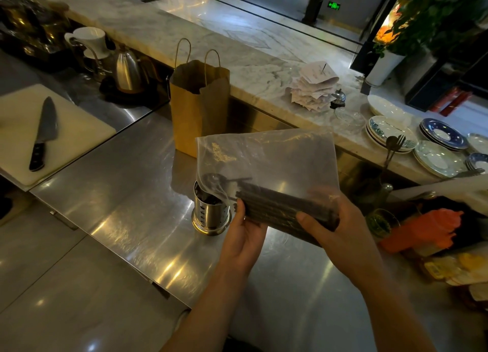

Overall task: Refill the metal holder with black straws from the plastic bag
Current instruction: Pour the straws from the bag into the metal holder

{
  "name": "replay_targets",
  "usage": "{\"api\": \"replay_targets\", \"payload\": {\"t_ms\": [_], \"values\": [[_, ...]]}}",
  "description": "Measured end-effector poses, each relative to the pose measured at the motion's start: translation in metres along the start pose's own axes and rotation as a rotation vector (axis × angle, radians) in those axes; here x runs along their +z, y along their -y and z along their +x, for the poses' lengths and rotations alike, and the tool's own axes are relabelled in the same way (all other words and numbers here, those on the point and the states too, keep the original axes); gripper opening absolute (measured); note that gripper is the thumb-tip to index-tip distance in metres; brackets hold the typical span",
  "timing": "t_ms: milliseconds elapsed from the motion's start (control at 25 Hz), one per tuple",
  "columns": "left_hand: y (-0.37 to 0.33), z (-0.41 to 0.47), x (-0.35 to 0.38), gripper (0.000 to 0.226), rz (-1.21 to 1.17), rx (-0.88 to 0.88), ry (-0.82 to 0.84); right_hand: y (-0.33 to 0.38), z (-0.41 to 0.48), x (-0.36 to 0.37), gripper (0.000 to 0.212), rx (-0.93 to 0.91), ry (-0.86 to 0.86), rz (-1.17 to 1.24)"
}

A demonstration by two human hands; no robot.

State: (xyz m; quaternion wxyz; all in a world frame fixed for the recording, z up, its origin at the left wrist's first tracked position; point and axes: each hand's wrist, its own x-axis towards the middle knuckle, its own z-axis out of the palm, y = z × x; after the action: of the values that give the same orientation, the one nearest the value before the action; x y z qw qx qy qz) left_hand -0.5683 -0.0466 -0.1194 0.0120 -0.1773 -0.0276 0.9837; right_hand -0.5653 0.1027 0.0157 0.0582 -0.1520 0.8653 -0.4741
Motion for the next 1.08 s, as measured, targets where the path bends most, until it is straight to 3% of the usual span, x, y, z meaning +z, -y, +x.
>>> {"api": "replay_targets", "payload": {"t_ms": [200, 360, 600, 1080], "values": [[0.002, -0.003, 0.000, 0.043, 0.002, 0.007, 0.007, 0.005, 0.002, 0.002, 0.038, 0.002, 0.012, -0.012], [-0.004, -0.002, 0.008, 0.059, -0.007, 0.030, 0.044, 0.008, 0.004, -0.001, 0.035, -0.020, -0.014, 0.001], [-0.005, -0.004, 0.016, 0.041, -0.008, 0.052, 0.008, 0.016, 0.008, 0.003, 0.037, -0.052, -0.001, -0.021], [-0.005, -0.012, 0.022, 0.036, -0.043, 0.070, -0.007, 0.019, 0.011, 0.009, 0.031, -0.124, -0.021, -0.160]]}}
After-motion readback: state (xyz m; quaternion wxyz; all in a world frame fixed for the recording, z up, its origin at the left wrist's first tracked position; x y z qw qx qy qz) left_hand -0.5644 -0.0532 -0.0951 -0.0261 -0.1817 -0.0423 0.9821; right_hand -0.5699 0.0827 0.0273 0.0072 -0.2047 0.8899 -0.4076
